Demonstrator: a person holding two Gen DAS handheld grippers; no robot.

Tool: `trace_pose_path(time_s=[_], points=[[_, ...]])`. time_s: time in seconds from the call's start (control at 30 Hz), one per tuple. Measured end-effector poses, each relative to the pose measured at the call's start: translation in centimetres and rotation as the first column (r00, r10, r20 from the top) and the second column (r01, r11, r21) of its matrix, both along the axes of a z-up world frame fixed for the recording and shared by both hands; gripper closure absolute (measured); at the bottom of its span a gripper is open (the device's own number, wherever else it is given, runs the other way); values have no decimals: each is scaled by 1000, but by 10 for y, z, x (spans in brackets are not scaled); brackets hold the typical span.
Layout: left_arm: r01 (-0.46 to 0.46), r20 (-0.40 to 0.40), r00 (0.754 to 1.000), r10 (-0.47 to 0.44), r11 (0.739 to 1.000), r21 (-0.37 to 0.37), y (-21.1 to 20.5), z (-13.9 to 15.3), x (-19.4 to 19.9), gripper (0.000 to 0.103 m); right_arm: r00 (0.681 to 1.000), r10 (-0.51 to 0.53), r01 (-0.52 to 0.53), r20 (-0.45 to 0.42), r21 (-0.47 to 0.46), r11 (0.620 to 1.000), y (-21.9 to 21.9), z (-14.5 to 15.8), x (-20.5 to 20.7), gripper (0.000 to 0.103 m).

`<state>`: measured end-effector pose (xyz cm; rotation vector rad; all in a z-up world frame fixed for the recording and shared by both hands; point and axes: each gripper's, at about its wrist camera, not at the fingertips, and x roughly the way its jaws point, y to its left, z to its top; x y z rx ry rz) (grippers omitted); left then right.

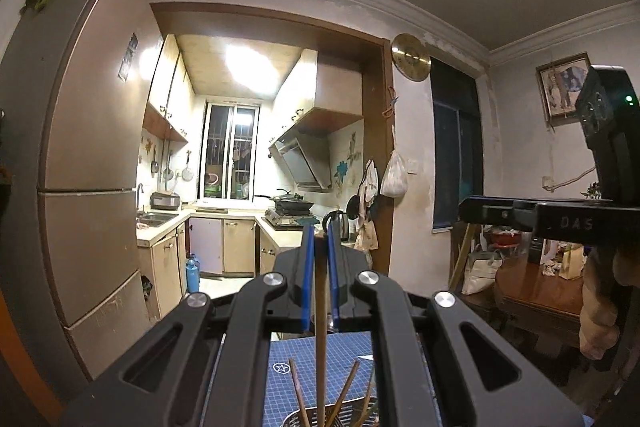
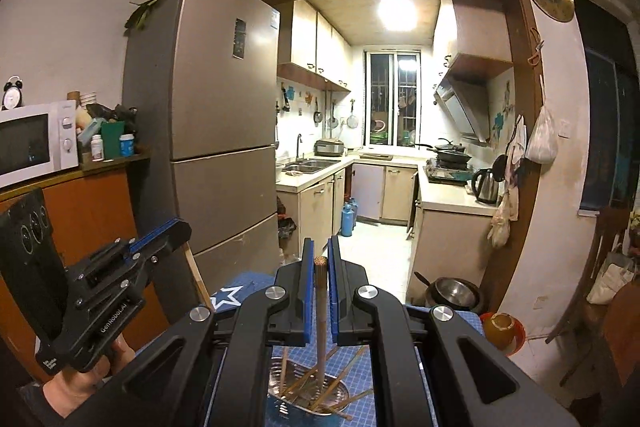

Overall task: Organize utensils
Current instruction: 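Lower both chopsticks into the holder basket and open both tools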

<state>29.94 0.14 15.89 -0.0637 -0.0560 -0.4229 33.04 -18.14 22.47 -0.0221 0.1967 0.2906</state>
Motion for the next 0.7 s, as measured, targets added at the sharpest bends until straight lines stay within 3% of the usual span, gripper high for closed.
trace_pose_path(time_s=[0.27, 0.7], points=[[-11, -58, 998, 11, 1000, -1, -2, -20, 28, 98, 1000, -4, 5, -21, 30, 1000, -6, -26, 24, 95], [-10, -72, 997, 13, 999, 45, -15, -37, 48, 98, 995, 0, 5, -103, 49, 999, -3, -71, 52, 95]])
